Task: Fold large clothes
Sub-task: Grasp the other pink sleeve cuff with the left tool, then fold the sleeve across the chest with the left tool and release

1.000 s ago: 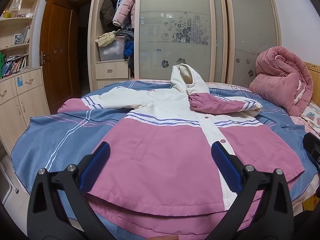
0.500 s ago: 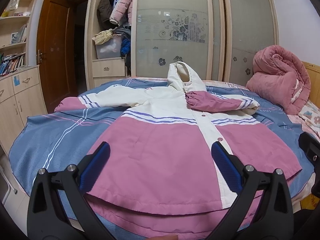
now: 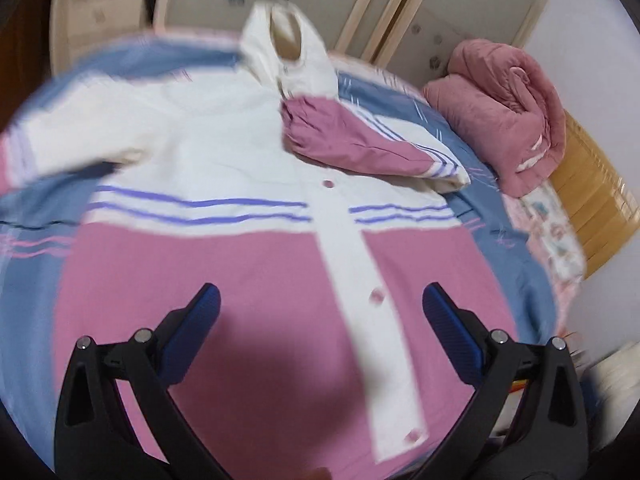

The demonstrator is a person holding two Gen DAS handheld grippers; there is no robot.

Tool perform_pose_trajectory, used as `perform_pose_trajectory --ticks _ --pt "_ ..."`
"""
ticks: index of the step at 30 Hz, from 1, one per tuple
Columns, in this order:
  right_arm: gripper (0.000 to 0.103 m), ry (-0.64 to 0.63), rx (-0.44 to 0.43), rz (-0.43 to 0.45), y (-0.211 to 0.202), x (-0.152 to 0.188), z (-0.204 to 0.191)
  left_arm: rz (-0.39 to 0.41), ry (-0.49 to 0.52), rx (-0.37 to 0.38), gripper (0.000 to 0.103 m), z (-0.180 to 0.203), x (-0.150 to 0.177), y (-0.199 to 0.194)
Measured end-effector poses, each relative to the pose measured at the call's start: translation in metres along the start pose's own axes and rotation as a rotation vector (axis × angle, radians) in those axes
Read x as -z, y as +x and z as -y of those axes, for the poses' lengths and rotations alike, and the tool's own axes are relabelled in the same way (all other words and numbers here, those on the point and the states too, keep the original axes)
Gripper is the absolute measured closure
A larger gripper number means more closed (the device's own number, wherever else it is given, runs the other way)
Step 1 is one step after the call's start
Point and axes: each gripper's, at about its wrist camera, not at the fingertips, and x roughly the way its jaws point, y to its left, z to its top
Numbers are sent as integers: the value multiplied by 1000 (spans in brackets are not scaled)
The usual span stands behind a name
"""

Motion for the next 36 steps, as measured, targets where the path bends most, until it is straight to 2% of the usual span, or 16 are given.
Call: perform_pose_trajectory --ticks 2,5,8,10,13,17,18,19,20,22,24,30,33,34,36 --pt "1 -7 -9 -10 4 1 -3 -51 -28 27 2 -3 -37 31" --pt "1 -11 -18 -22 8 1 -5 -7 11 27 2 0 -87 66" --pt "1 6 -32 -37 14 2 -3 -8 -3 -34 2 -13 -134 111" --pt "1 13 -38 -47 17 2 -2 -27 10 -102 9 -21 -158 142" --pt "1 20 -45 -66 24 2 -1 -100 1 -142 21 -34 -179 185" --pt "1 41 -57 -87 32 2 2 -166 26 -120 22 -31 -187 222" --pt "1 41 -59 -93 35 2 2 -176 29 -109 31 -28 -186 227" --pt "1 41 -59 -95 36 2 1 -183 31 -91 53 -23 -186 232" --pt "1 40 -61 -99 38 3 0 -184 30 -77 64 -21 -187 234" --pt "1 30 -61 -105 41 3 -4 -140 35 -91 78 -13 -190 226" --pt "1 23 -60 -109 42 3 -6 -111 47 -87 80 -8 -194 215" --pt "1 11 -60 -114 43 3 -12 24 107 -192 83 -11 -204 148" --pt "1 3 -57 -113 42 3 -14 79 131 -269 83 -29 -202 114" --pt "1 1 -58 -114 42 3 -15 96 134 -318 83 -42 -201 103" --pt "1 -1 -58 -113 41 4 -15 95 124 -365 83 -60 -195 95"
